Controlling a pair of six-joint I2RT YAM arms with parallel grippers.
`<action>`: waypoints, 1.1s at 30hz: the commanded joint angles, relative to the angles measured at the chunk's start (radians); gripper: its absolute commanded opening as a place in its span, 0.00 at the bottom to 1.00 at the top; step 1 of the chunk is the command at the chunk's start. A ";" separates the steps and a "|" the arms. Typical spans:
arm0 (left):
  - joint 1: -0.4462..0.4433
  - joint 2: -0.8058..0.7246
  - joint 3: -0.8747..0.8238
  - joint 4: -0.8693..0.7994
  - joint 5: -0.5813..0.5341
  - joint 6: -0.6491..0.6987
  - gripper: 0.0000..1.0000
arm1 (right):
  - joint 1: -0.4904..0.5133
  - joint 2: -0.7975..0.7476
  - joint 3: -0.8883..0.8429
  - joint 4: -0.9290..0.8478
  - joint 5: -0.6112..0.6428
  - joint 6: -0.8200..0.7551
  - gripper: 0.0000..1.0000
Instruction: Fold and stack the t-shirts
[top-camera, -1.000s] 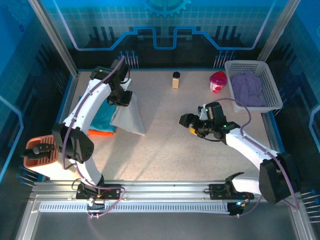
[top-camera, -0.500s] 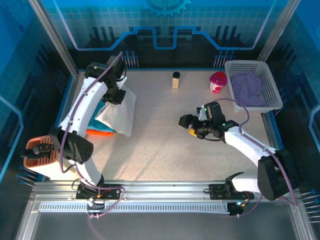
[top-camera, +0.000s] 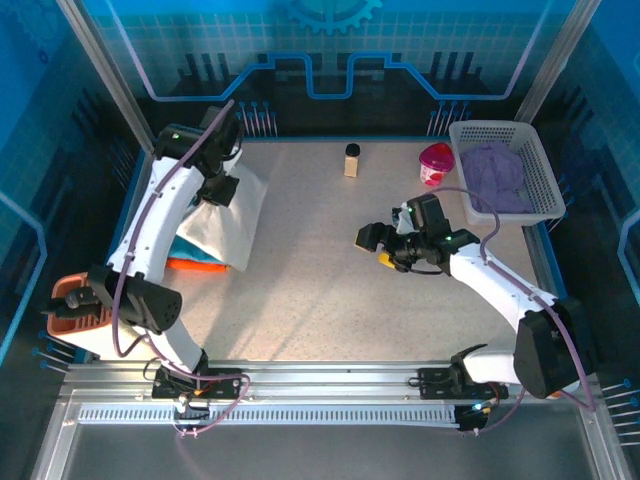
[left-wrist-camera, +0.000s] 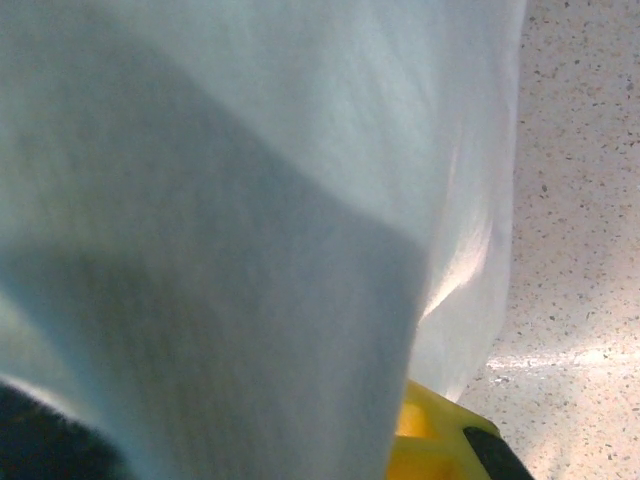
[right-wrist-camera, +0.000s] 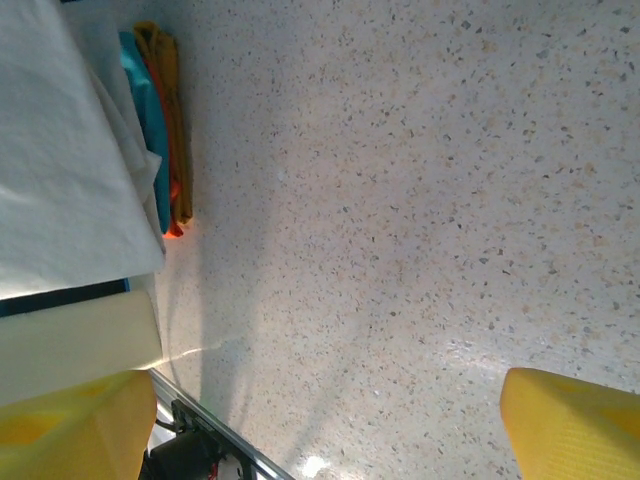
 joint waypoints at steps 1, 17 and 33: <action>0.021 -0.043 -0.002 0.011 -0.044 0.033 0.00 | 0.006 -0.001 0.044 -0.062 -0.006 -0.030 0.90; 0.138 -0.048 -0.233 0.258 -0.045 0.126 0.00 | 0.017 0.003 0.030 -0.058 -0.017 -0.036 0.90; 0.242 0.039 -0.367 0.412 -0.153 0.118 0.00 | 0.007 0.048 0.037 -0.051 -0.057 -0.064 0.89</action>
